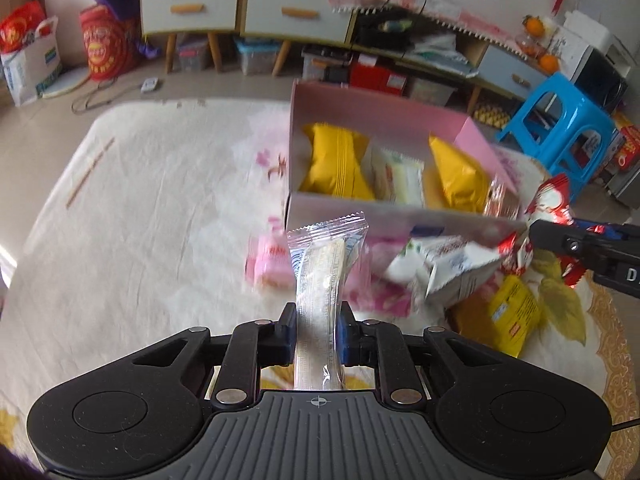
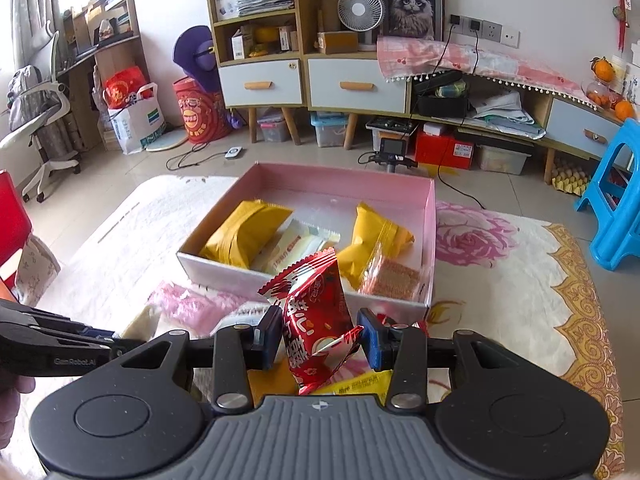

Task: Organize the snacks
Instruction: 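Carry the bread bag with the left tool into the box while the right tool carries the candy bag, then lower the bread bag into the box with the left tool while the right tool lowers the candy bag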

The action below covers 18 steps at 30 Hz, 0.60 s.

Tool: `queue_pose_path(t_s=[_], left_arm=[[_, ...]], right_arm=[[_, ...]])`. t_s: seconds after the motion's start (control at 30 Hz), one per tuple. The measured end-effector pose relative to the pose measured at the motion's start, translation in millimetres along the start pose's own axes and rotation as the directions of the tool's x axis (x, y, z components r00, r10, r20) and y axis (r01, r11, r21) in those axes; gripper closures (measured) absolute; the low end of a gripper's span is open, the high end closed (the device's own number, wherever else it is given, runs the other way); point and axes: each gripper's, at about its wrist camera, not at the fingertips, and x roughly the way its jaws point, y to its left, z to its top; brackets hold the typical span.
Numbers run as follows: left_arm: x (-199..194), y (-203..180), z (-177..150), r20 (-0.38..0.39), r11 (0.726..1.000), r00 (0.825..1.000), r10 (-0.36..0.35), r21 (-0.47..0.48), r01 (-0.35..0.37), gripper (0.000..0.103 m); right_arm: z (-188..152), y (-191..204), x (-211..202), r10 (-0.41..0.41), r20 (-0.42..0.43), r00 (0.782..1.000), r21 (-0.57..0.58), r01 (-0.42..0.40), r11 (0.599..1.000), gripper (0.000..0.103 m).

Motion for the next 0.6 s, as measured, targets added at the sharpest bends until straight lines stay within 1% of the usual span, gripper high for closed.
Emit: queue_pose_path(t_s=[0.17,0.27,0.47,0.53,0.6], left_arm=[[3,-9,25,0.051,0.999,0.998,-0.034,-0.001,0.034,0.086],[9,-12,43,0.087,0.998,0.995,-0.058,-0.018,0.059,0.086],[40,-18,73,0.084,0.992,0.992,-0.096,-0.071,0.102,0.086],[50,-19,79,0.090,0.991,0.991,-0.102,-0.077,0.109,0.086],[59,-23,84,0.094,0.993,0.991,-0.091,-0.070,0.098,0.086]], right_arm=[[15,-4,9,0.003,0.019,1.000,0.042,-0.003,0.999,0.070],[23,-10,19,0.027,0.036,0.999,0.104,-0.031,0.994,0.070],[29,-25,48,0.106,0.051,0.993,0.272,-0.116,0.955,0.070],[28,-27,54,0.107,0.052,0.993,0.300,-0.118,0.946,0.070],[29,-28,58,0.108,0.057,0.993,0.321,-0.120,0.939,0.070]])
